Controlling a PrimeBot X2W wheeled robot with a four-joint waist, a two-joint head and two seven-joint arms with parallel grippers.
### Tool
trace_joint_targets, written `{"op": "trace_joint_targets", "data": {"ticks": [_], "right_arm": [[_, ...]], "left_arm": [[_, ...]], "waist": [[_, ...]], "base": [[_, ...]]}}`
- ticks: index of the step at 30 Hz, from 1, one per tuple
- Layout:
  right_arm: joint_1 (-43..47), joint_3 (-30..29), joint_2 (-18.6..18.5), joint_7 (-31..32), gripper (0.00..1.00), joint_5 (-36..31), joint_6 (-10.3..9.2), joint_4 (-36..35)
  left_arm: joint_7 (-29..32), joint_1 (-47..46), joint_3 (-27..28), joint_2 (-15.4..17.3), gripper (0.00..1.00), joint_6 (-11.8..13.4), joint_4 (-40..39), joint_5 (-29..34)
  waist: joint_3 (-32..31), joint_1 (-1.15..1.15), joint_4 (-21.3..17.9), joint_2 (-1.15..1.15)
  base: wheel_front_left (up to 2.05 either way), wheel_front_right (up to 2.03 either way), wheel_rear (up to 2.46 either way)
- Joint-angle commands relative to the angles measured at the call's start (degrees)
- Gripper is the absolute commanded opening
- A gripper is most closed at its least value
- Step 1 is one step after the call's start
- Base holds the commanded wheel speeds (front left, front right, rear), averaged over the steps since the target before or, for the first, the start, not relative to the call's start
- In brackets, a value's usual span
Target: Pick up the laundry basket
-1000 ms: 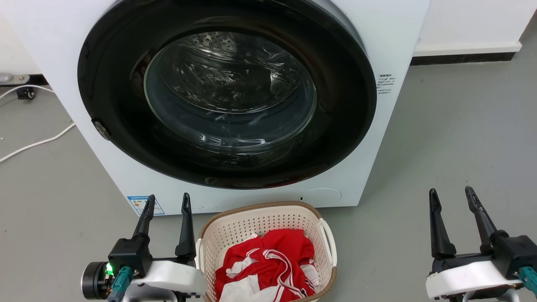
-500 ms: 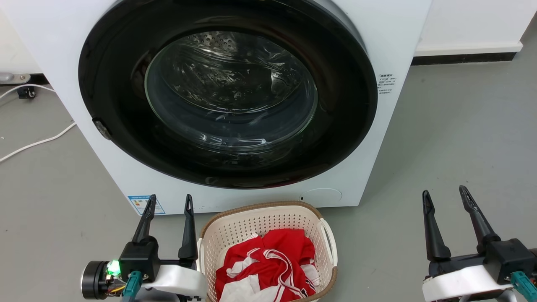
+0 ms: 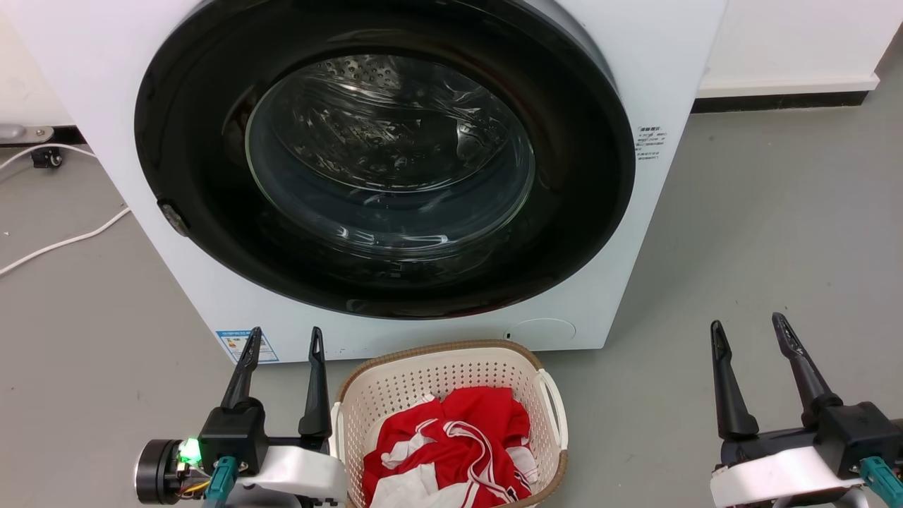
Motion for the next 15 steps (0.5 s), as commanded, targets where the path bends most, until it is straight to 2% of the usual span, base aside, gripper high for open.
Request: {"op": "trace_joint_targets", "data": {"ticks": [1, 10, 15], "right_arm": [[0.55, 0.06, -0.23, -0.12, 1.00, 0.06, -0.02, 0.00], [-0.28, 0.46, -0.22, -0.12, 1.00, -0.12, -0.02, 0.62], [-2.59, 1.63, -0.20, -0.11, 1.00, -1.53, -0.02, 3.06]], "left_arm": [[-0.44, 0.53, 0.11, 0.15, 1.00, -0.03, -0.18, 0.24], [-0.35, -1.15, 1.10, 0.15, 1.00, 0.50, 2.40, 0.31], [-0.31, -3.19, 2.34, 0.15, 1.00, -0.61, 5.62, -0.06]], "waist": [[0.04, 0.00, -0.01, 0.00], [1.63, 0.00, 0.45, 0.00], [4.33, 0.00, 0.67, 0.00]], "base": [[0.00, 0.00, 0.00], [0.00, 0.00, 0.00], [0.00, 0.00, 0.00]]}}
